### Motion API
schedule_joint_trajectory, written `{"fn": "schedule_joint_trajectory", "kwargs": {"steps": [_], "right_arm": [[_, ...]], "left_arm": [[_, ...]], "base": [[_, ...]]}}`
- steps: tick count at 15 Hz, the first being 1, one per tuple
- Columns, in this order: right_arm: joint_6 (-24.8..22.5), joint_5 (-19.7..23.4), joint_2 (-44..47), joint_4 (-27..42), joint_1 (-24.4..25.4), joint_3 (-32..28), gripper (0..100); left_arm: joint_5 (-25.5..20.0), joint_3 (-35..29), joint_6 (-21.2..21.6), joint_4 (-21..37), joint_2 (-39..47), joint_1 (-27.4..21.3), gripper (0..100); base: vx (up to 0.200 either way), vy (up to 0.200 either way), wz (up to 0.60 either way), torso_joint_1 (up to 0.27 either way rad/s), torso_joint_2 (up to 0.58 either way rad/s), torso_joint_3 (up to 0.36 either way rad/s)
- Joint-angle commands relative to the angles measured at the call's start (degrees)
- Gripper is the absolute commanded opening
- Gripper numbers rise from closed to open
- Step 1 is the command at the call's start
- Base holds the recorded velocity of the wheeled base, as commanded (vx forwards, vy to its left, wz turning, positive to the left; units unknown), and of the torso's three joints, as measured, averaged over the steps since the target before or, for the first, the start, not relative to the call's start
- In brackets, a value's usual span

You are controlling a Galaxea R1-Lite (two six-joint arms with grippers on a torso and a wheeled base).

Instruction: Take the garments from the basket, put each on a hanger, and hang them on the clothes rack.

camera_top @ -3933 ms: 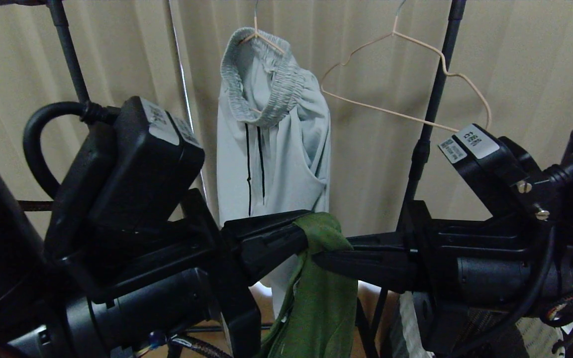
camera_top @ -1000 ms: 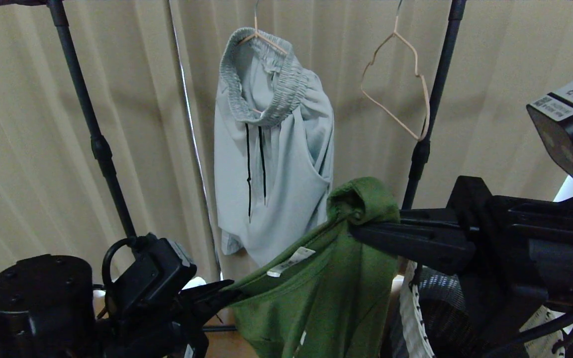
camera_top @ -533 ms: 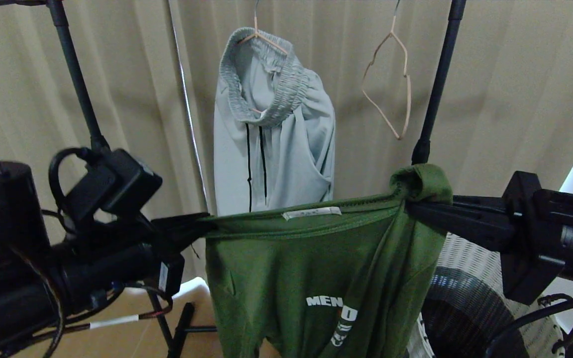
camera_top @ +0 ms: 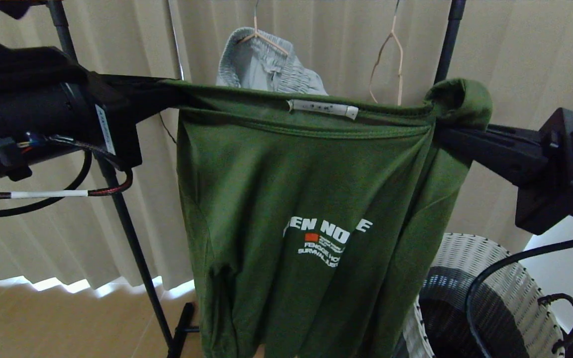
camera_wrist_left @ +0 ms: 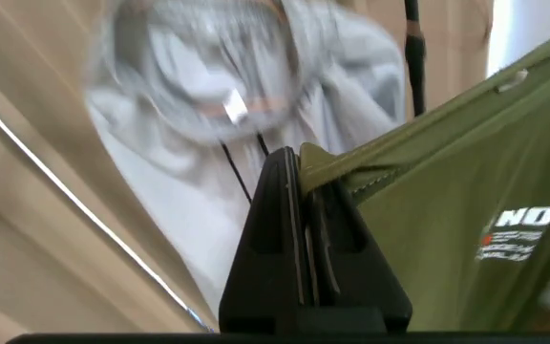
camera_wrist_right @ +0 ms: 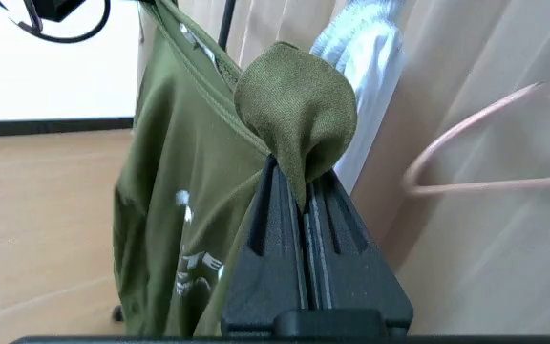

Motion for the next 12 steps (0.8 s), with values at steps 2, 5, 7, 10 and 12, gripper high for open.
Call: {"fn": "schedule_joint_trajectory", "kwargs": {"steps": [2,5,7,10,12], "right_arm": [[0.08,-0.03,2.99,-0.34,-0.08,-3.55,0],[-0.01,-0.3,2.99,-0.16,-1.22,-3.03,0],[-0.01,-0.21,2.37,0.1,-3.77,-2.94,0],[0.16,-0.12,-0.88,0.72,-3.77,-1.01,0],[0.08,-0.12,-4.04,3.0,-3.15,1.02,0]], "left_arm": [[0.11,-0.1,0.08,-0.69,-0.22,-1.16,0],[0.81,5.7,1.31,-3.85,-2.33,-1.86,0],[1.43,8.86,3.68,-8.69,-2.07,-1.86,0],[5.82,6.58,2.01,-8.95,3.2,-1.95,0],[6.09,2.62,-0.8,-8.95,6.54,-3.09,0]], "base": [[0.0,0.0,0.0,0.0,0.0,0.0],[0.0,0.0,0.0,0.0,0.0,0.0],[0.0,0.0,0.0,0.0,0.0,0.0],[0.0,0.0,0.0,0.0,0.0,0.0],[0.0,0.0,0.0,0.0,0.0,0.0]]}}
